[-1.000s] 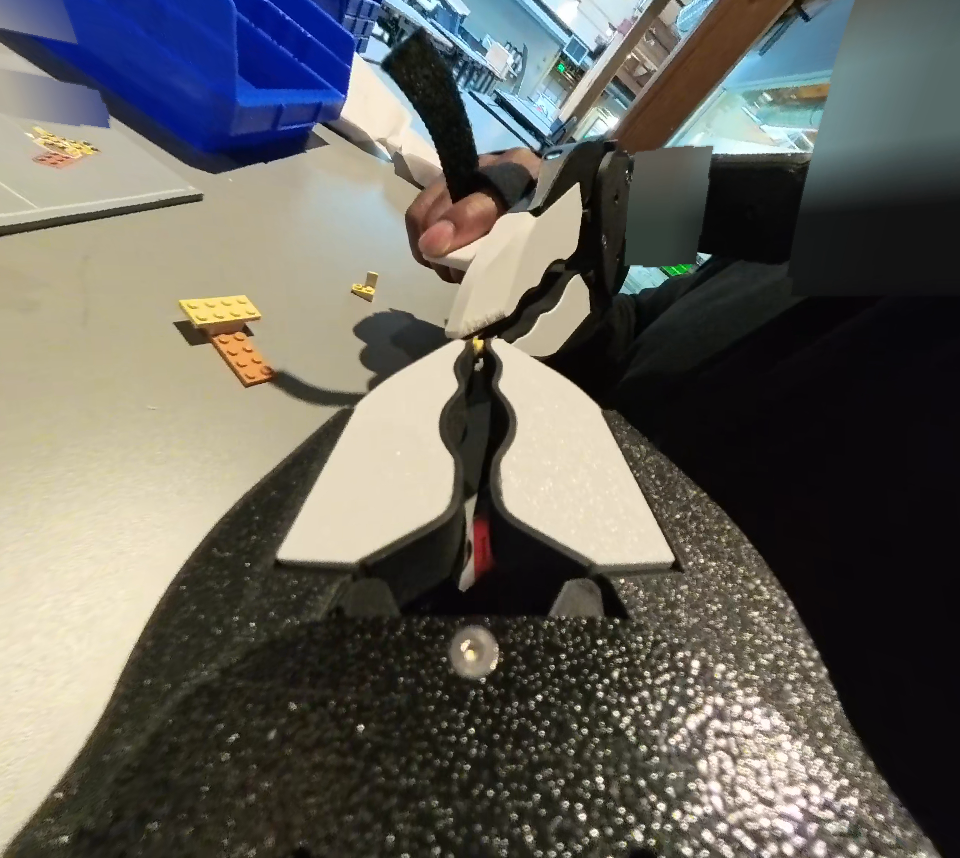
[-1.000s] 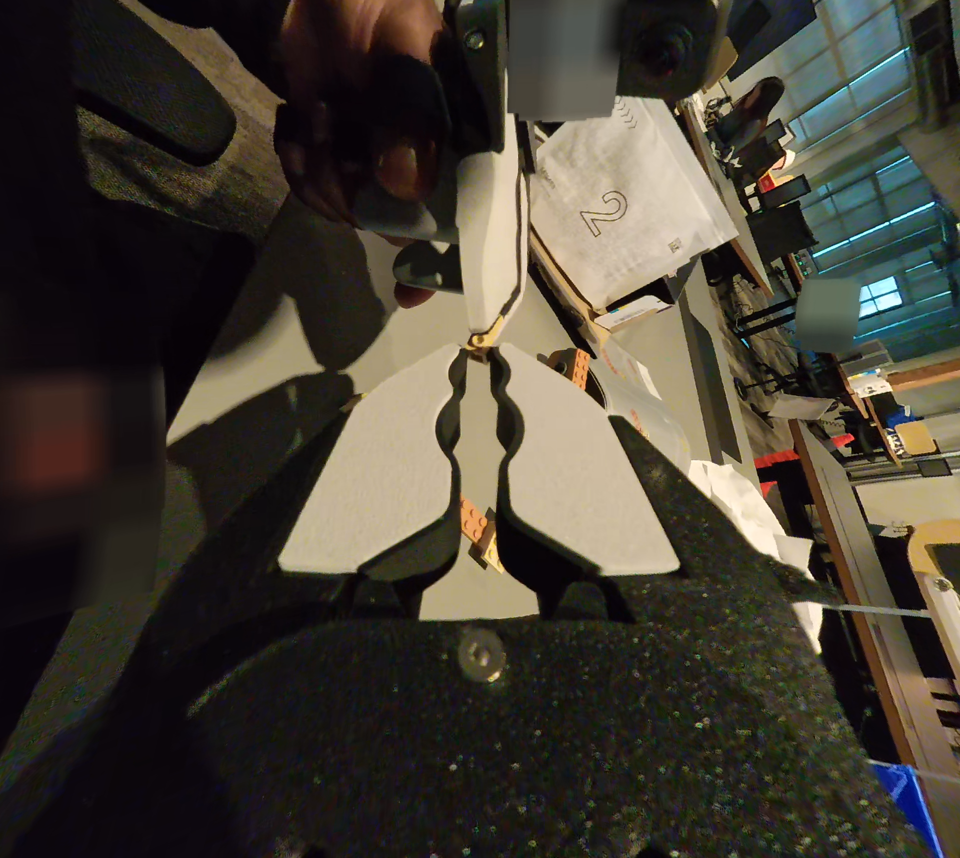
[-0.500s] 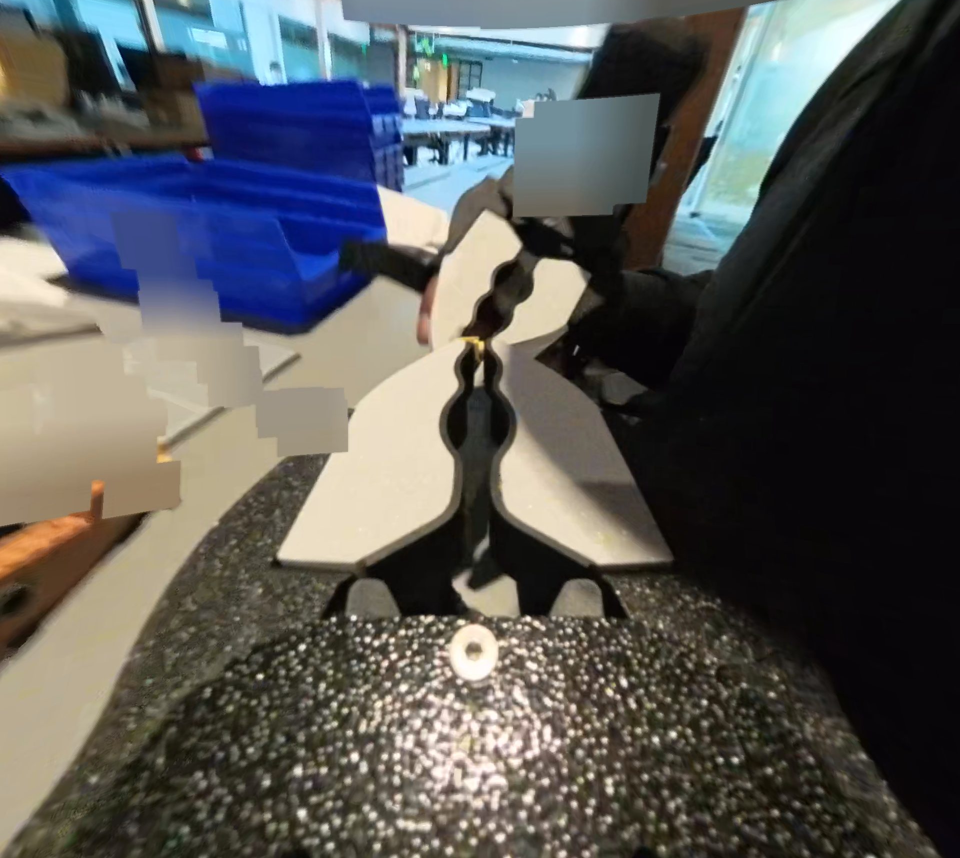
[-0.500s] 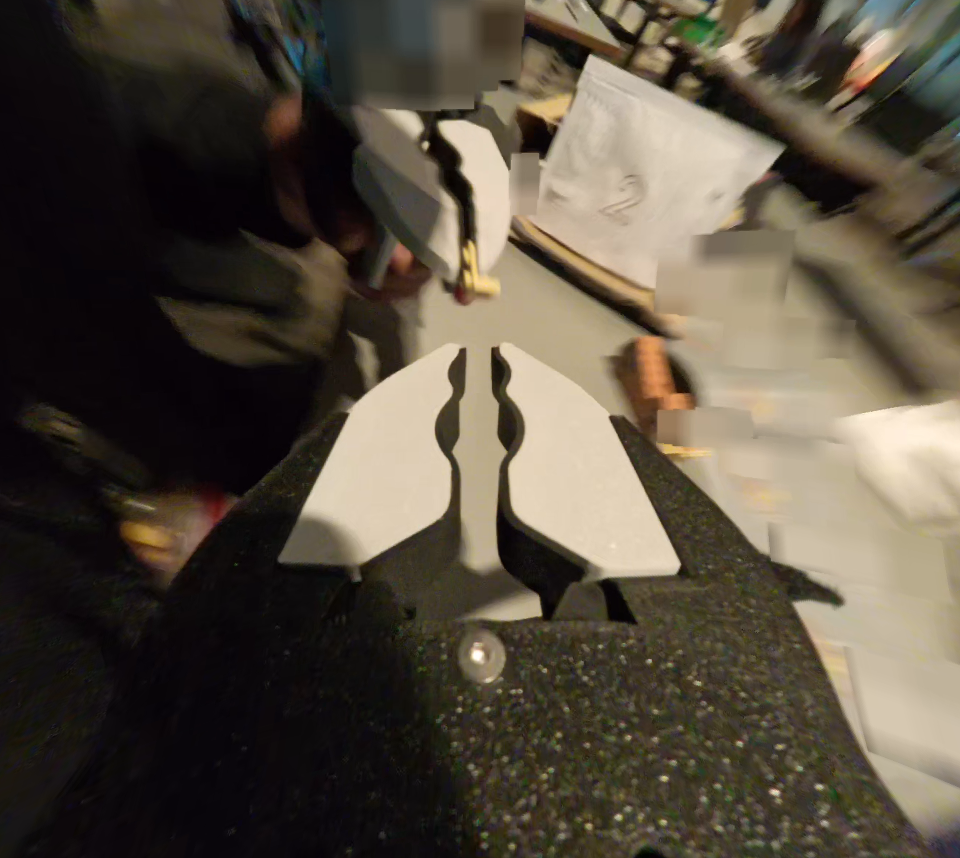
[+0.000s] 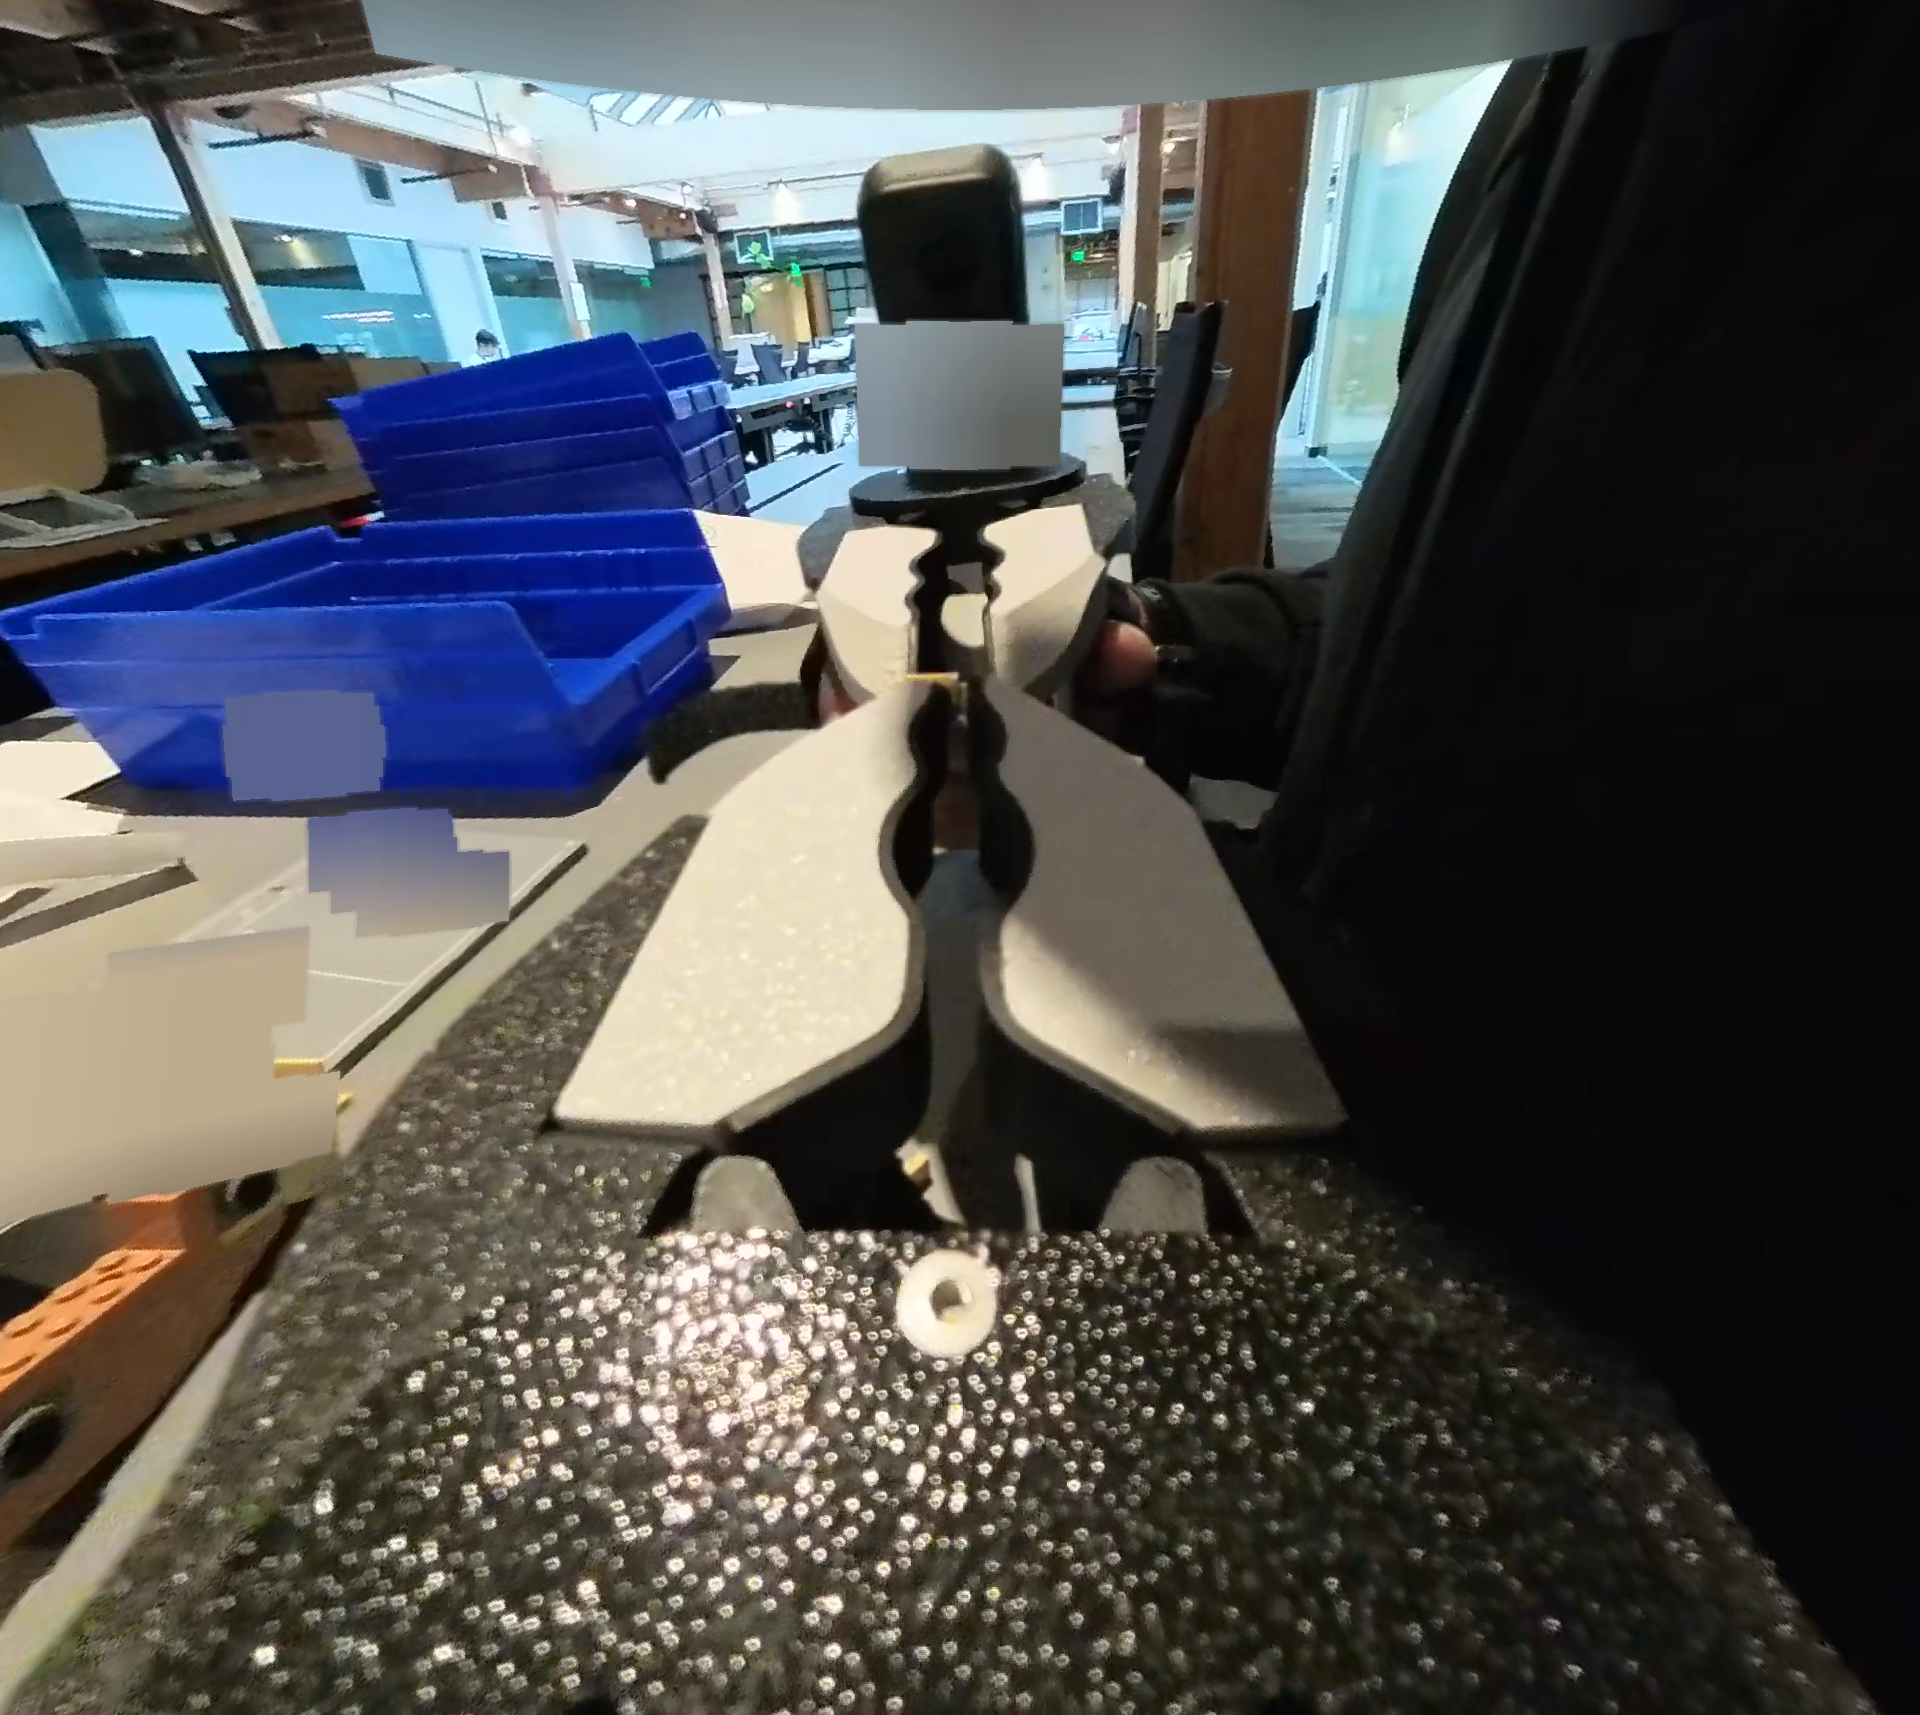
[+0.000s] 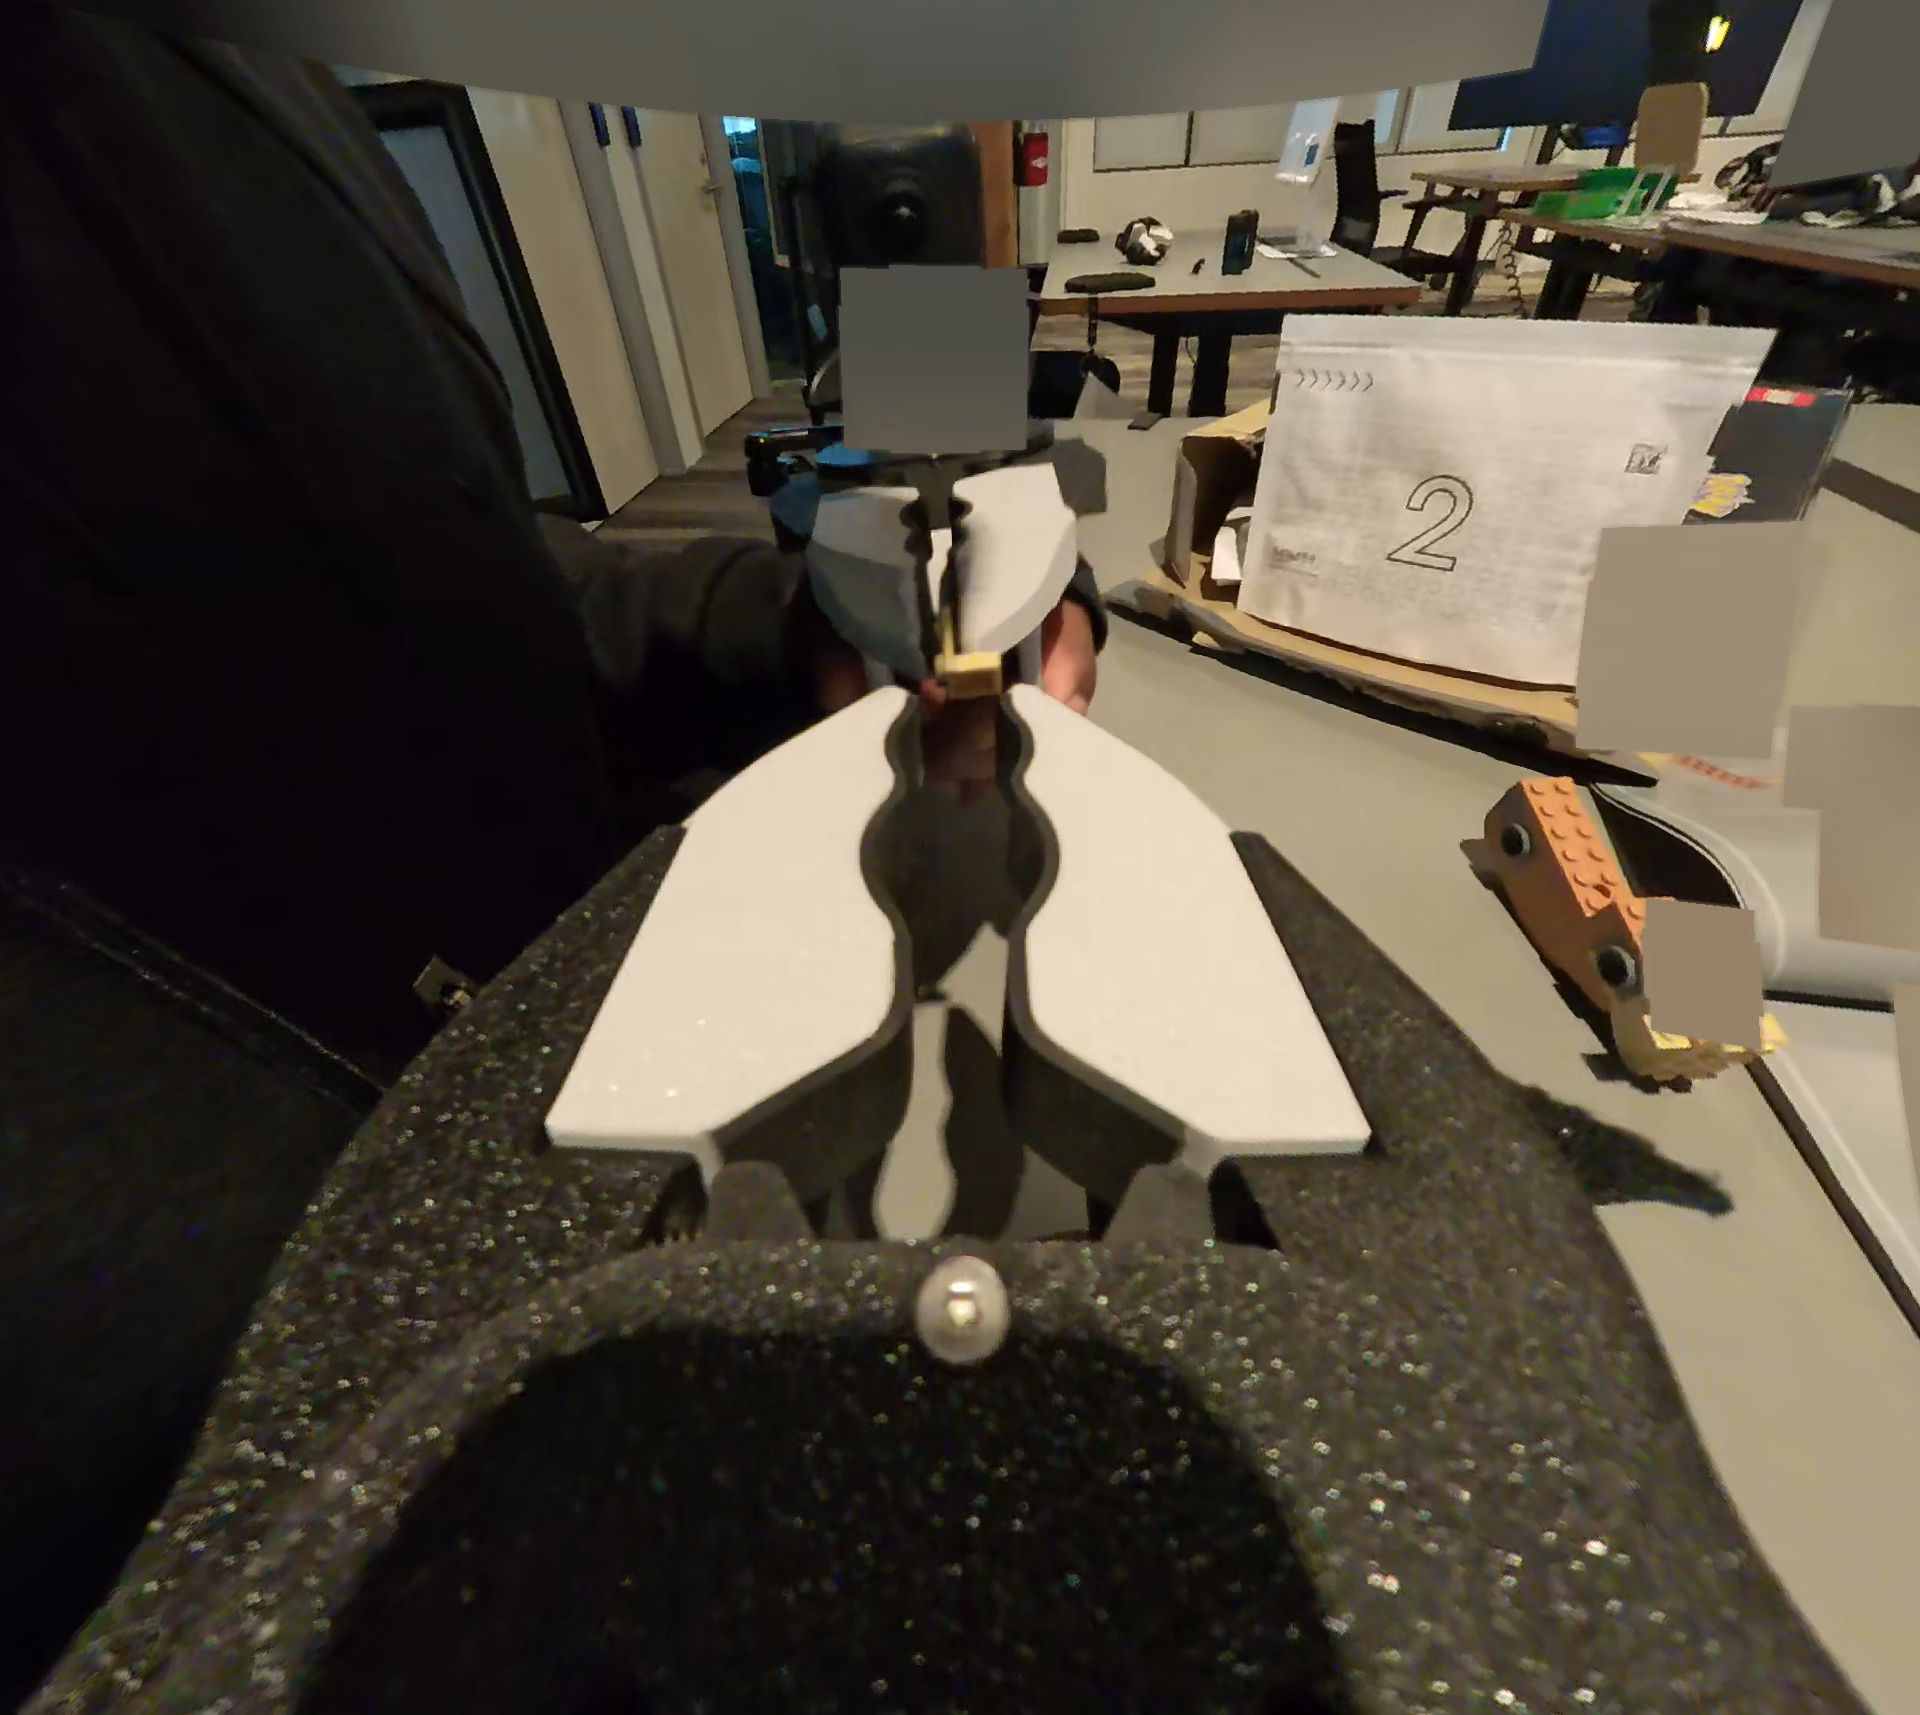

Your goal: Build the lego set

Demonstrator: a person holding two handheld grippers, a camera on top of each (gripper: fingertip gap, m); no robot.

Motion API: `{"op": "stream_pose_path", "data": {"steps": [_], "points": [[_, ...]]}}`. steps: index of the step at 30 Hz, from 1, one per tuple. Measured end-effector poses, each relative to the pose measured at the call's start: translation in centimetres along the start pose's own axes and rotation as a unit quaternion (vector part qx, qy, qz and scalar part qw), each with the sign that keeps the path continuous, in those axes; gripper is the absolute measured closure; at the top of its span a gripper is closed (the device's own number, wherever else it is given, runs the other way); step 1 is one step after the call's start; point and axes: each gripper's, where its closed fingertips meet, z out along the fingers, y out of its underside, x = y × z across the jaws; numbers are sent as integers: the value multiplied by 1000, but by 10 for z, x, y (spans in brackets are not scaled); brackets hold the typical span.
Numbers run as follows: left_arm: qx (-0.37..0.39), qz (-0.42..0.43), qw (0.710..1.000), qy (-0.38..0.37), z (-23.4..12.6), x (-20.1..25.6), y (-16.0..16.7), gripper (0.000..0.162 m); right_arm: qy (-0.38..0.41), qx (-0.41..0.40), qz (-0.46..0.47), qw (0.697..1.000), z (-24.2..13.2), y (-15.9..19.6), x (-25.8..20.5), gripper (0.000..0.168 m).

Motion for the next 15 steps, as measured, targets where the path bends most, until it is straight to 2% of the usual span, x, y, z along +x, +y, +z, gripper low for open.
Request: {"op": "stream_pose_path", "data": {"steps": [7, 15], "points": [[0, -26, 1000, 7, 2, 1, 3, 159, -4, 7, -4, 1000, -2, -2, -1, 168], [-14, -34, 999, 2, 1, -1, 8, 159, 1, 3, 5, 1000, -1, 2, 0, 168]]}}
